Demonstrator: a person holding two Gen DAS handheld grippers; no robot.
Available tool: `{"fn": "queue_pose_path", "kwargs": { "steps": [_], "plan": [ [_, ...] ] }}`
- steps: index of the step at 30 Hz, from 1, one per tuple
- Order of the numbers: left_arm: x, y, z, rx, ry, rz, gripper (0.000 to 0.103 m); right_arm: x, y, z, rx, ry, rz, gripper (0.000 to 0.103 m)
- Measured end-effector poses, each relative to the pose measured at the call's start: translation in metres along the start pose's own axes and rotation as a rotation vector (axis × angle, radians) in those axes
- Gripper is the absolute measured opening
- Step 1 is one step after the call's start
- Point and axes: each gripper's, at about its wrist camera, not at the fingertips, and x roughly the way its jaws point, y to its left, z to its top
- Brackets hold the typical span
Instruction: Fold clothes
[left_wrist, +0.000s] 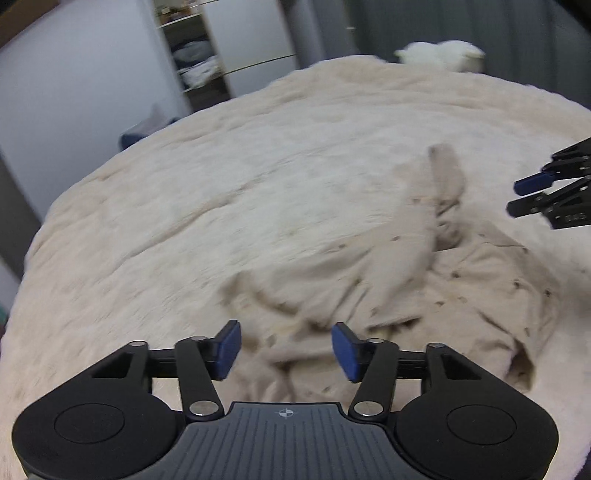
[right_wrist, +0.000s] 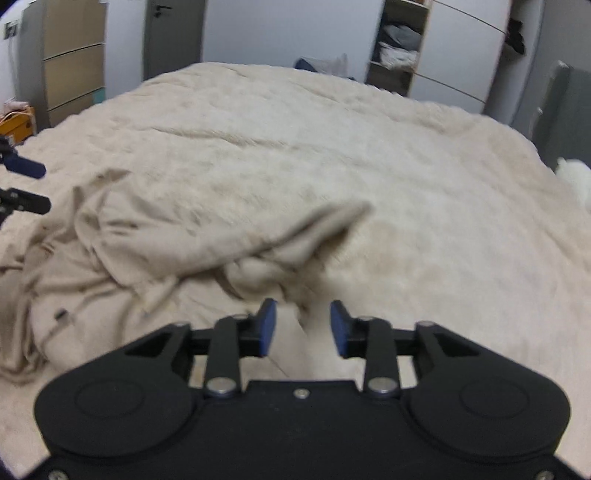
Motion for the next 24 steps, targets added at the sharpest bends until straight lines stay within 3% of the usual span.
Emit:
{"fn": "queue_pose_path", "kwargs": {
  "steps": [4, 6, 10, 11, 12, 15, 18, 20, 24],
  "plan": [
    [0.024, -0.016, -0.003, 0.032, 0.023, -0.073, 0.062, 0.029, -0.017, -0.025, 0.061, 0.057, -0.048, 0.051],
    [0.049, -0.023, -0.004, 0.036, 0.049, -0.122, 0.065, 0.048, -0.027, -0.039, 0.109, 0.095, -0.071, 0.051],
    [0.091, -0.03, 0.003, 0.06, 0.087, -0.149, 0.065, 0.065, -0.033, -0.07, 0.172, 0.123, -0.08, 0.051],
    [0.102, -0.032, 0.006, 0.069, 0.1, -0.156, 0.058, 0.068, -0.034, -0.077, 0.181, 0.123, -0.074, 0.052],
    [0.113, -0.034, 0.01, 0.078, 0.117, -0.168, 0.041, 0.066, -0.036, -0.082, 0.18, 0.111, -0.069, 0.053],
    [0.137, -0.029, 0.021, 0.051, 0.149, -0.197, 0.009, 0.063, -0.039, -0.096, 0.186, 0.059, -0.049, 0.055],
    [0.154, -0.018, 0.034, 0.001, 0.138, -0.171, 0.005, 0.064, -0.04, -0.113, 0.207, 0.009, -0.041, 0.057],
    [0.158, -0.008, 0.043, -0.014, 0.109, -0.106, 0.005, 0.063, -0.033, -0.113, 0.183, -0.001, -0.064, 0.058],
    [0.151, -0.002, 0.049, -0.026, 0.074, -0.06, 0.009, 0.065, -0.025, -0.108, 0.125, -0.009, -0.098, 0.06]
  ]
}}
